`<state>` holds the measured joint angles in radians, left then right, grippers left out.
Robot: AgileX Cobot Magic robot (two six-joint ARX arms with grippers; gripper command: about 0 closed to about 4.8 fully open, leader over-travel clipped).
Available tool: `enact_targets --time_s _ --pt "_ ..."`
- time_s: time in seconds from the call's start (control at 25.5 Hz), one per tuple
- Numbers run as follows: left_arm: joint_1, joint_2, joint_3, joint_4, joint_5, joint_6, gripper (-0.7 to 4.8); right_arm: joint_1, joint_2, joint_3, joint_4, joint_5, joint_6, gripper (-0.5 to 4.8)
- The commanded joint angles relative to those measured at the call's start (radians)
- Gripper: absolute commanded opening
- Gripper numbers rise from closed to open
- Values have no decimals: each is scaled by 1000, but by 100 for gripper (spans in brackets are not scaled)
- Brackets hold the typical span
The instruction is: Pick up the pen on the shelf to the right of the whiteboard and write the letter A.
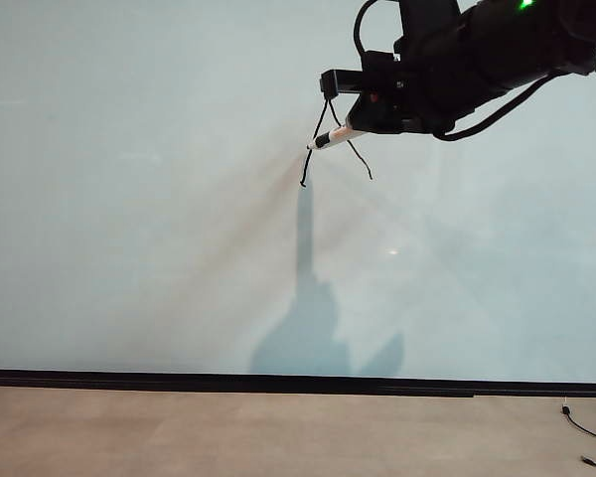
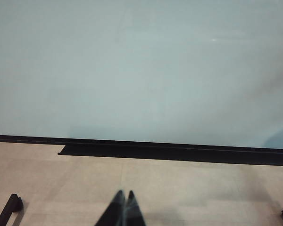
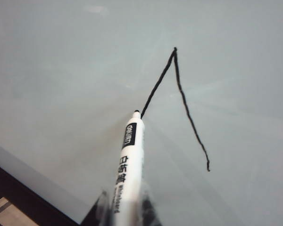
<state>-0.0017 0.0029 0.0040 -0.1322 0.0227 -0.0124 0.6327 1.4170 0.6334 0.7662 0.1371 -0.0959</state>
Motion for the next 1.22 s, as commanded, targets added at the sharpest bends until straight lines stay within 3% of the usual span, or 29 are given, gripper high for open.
enact_targets --time_s 0.04,1.22 --pt "0 0 3 6 3 4 -4 -1 1 7 24 -2 -2 -3" --pt "0 0 3 6 3 5 -4 -8 -42 4 -18 112 -2 -3"
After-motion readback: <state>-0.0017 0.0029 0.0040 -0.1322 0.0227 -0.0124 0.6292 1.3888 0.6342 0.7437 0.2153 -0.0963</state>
